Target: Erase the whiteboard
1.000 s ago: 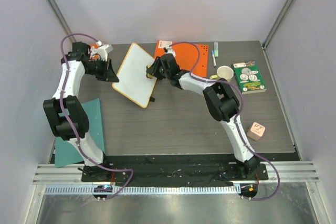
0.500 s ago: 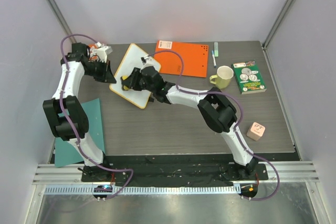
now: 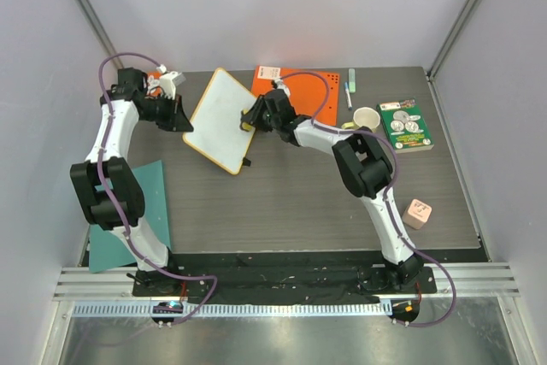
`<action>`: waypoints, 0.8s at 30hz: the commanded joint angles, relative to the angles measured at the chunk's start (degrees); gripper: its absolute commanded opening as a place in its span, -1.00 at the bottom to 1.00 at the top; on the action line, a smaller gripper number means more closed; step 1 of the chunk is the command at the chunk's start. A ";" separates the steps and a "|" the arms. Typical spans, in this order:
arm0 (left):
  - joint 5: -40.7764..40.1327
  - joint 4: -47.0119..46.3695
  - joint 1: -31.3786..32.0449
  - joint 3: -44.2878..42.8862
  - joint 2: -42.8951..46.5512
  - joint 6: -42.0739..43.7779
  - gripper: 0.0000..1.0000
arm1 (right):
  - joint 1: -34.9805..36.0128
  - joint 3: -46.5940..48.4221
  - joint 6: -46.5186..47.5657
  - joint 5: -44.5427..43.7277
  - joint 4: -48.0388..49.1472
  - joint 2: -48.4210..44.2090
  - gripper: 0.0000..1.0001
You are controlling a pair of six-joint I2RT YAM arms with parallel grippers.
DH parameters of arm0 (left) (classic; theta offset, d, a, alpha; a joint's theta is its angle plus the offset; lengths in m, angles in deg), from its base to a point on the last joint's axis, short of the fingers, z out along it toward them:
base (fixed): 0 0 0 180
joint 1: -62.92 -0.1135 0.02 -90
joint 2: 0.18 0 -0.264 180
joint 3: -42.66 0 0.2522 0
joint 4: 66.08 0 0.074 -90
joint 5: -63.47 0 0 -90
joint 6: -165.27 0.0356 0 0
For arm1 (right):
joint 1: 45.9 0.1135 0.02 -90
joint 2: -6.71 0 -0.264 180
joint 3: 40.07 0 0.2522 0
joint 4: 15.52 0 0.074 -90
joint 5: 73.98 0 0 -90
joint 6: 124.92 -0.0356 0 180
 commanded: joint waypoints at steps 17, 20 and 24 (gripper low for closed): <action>6.85 -0.92 2.93 -1.08 3.28 2.57 -1.00 | 19.20 -12.73 -3.48 6.62 -4.38 -1.71 -0.98; 6.50 -0.57 2.85 -1.96 2.84 2.48 -1.00 | 19.92 -17.92 -6.13 5.92 -0.93 -4.87 -0.98; 6.76 -0.75 2.93 -1.87 2.92 2.21 -1.00 | 18.00 -20.91 -4.64 1.44 -1.09 -9.44 -0.98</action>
